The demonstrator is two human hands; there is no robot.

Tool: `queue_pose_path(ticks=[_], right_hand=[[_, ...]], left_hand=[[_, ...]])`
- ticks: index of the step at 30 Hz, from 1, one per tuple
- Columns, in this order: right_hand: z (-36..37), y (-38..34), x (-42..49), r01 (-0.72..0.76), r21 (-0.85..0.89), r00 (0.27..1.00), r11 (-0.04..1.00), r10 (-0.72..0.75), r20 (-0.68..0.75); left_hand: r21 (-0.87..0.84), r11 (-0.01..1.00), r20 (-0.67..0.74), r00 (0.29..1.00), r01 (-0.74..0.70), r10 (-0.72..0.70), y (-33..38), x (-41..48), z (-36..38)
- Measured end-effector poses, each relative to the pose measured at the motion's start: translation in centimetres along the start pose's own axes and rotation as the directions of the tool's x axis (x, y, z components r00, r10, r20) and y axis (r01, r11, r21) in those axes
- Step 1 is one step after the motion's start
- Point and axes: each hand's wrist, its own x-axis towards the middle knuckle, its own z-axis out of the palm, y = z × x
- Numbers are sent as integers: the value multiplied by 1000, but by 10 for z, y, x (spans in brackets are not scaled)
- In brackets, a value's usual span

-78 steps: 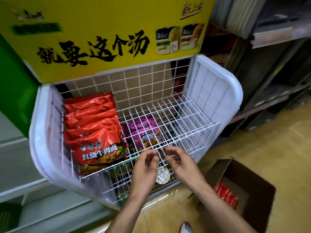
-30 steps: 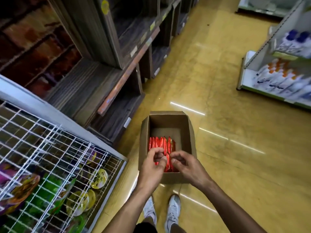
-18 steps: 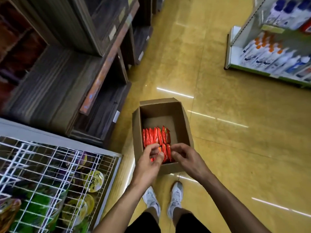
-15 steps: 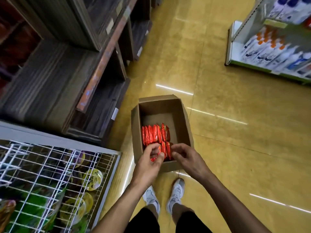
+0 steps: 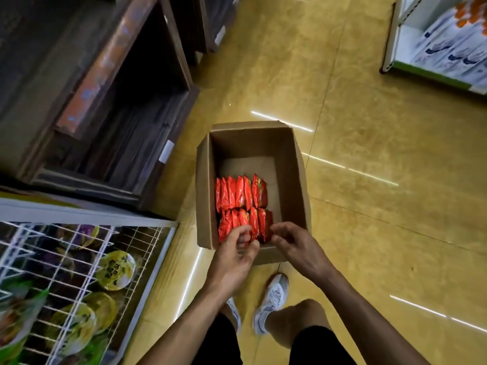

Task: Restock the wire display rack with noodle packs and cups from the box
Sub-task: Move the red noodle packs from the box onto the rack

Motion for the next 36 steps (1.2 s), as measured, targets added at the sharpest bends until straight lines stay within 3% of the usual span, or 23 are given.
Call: queue_pose_path(ticks=[8,16,29,36], right_hand=[[28,94,89,-22,21,1000,1000,21,20],[69,179,199,-45,-79,997,996,49,55],[74,197,309,119,-329,992,937,-98,81],[68,201,336,54,-439,998,897,-34,52]], left_hand=[[-7,1000,16,1000,14,-14,-80,94,44],[79,996,51,998,-29,25,-161,217,62],[353,927,82,991,-130,108,-193,331,62],[433,881,28,980,-189,197,-189,351,46]])
